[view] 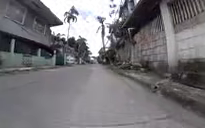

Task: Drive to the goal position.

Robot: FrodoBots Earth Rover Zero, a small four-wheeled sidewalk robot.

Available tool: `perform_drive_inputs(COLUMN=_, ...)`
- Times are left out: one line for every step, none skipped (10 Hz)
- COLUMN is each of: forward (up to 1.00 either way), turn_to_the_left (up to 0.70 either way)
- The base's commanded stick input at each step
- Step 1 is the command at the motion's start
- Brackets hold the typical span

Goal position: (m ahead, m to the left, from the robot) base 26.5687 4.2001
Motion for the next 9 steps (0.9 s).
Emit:
perform_drive_inputs(forward=1.00, turn_to_the_left=0.00)
perform_drive_inputs(forward=1.00, turn_to_the_left=0.00)
perform_drive_inputs(forward=1.00, turn_to_the_left=0.00)
perform_drive_inputs(forward=1.00, turn_to_the_left=0.00)
perform_drive_inputs(forward=1.00, turn_to_the_left=0.00)
perform_drive_inputs(forward=1.00, turn_to_the_left=0.00)
perform_drive_inputs(forward=1.00, turn_to_the_left=0.00)
perform_drive_inputs(forward=1.00, turn_to_the_left=0.00)
perform_drive_inputs(forward=1.00, turn_to_the_left=0.00)
